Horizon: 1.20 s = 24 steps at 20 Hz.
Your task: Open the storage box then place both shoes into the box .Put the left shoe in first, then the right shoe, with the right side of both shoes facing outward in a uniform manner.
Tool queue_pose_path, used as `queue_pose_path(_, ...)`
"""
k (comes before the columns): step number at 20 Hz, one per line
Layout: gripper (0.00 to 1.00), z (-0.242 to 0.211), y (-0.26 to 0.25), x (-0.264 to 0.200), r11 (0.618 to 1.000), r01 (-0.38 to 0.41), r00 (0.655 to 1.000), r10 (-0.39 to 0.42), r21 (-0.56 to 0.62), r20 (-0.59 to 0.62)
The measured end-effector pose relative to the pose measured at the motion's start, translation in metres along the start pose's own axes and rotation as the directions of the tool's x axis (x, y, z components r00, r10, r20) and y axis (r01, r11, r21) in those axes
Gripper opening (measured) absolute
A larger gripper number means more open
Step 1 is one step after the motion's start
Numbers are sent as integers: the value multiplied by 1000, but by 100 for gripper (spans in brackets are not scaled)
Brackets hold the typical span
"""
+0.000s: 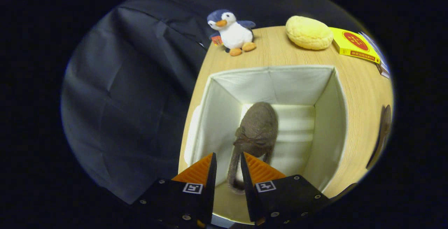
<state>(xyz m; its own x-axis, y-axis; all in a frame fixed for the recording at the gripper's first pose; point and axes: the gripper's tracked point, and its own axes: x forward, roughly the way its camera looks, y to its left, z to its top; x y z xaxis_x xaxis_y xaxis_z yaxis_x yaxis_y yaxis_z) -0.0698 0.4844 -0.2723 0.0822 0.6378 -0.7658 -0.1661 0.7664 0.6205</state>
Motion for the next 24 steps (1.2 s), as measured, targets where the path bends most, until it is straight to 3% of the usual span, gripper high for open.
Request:
queue_pose_path(3,58,15,-4,-36,998,-39,997,42,-50,72)
queue_pose_path(6,74,22,-31,-73,997,-25,989,35,-70,141)
queue_pose_path(9,85,26,-77,-106,997,37,979,-24,-62,204)
queue_pose_path(12,93,32,-145,-131,985,170,951,-156,-28,266)
queue_pose_path(19,97,4,-291,-172,929,355,888,-370,106,272)
queue_pose_path(24,89,-40,-375,-183,879,443,859,-472,175,197)
